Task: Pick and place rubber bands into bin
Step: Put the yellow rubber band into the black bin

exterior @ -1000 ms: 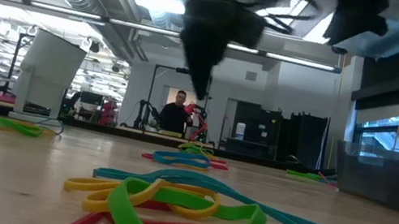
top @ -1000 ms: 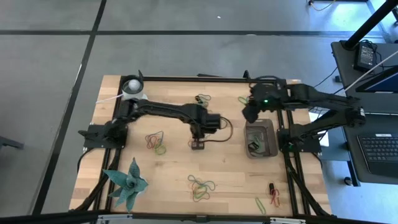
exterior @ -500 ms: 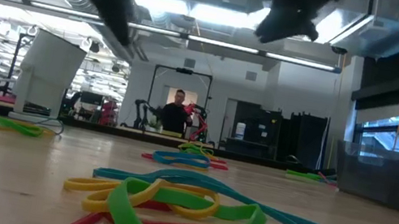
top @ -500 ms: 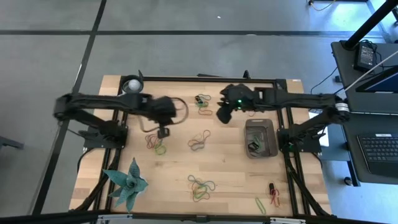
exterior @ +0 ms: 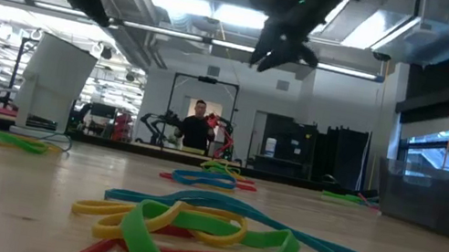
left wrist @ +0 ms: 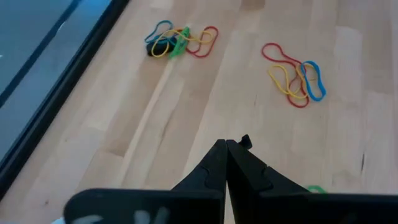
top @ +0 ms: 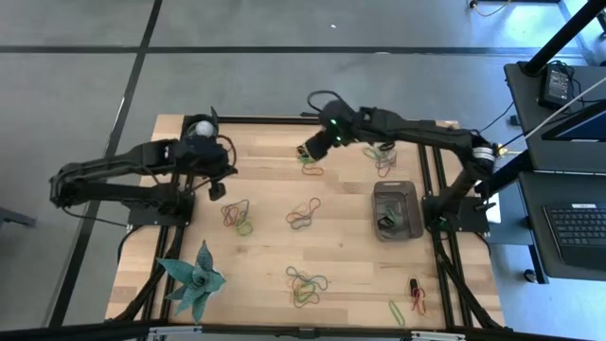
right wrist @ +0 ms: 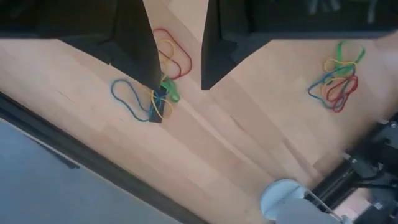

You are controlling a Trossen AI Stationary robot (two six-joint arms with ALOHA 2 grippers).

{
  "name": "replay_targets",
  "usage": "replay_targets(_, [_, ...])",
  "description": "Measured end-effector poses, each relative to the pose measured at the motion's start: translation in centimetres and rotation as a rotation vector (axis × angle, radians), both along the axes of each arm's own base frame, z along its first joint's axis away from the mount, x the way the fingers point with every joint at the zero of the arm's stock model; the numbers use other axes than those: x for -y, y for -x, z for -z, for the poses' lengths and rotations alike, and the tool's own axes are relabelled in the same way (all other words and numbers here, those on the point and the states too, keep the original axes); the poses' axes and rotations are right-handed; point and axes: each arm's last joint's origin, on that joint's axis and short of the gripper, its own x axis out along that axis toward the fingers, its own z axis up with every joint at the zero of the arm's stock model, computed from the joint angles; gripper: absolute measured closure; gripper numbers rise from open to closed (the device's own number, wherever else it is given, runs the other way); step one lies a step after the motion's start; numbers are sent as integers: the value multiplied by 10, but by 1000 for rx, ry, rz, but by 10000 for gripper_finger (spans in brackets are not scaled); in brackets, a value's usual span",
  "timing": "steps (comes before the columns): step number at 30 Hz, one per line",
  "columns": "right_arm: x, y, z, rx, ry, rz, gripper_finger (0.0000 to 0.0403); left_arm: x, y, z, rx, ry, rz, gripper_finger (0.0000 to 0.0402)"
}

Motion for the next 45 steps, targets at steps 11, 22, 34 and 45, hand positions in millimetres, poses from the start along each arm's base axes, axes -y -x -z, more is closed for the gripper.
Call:
replay_targets(11, [56, -54, 40, -242, -116, -13, 283, -5, 13, 5, 23, 13, -24, 400])
replay_targets(22, [77, -73, 122, -436, -238, -125, 283, -11, 17, 4, 56, 55, -137, 400])
replay_targets(34, [81, -78, 147, -446, -269, -156, 283, -13, 18, 4, 70, 66, -232, 400])
replay_targets(45, [83, -81, 146, -413, -252, -152, 351, -13, 19, 5, 59, 67, -231, 398])
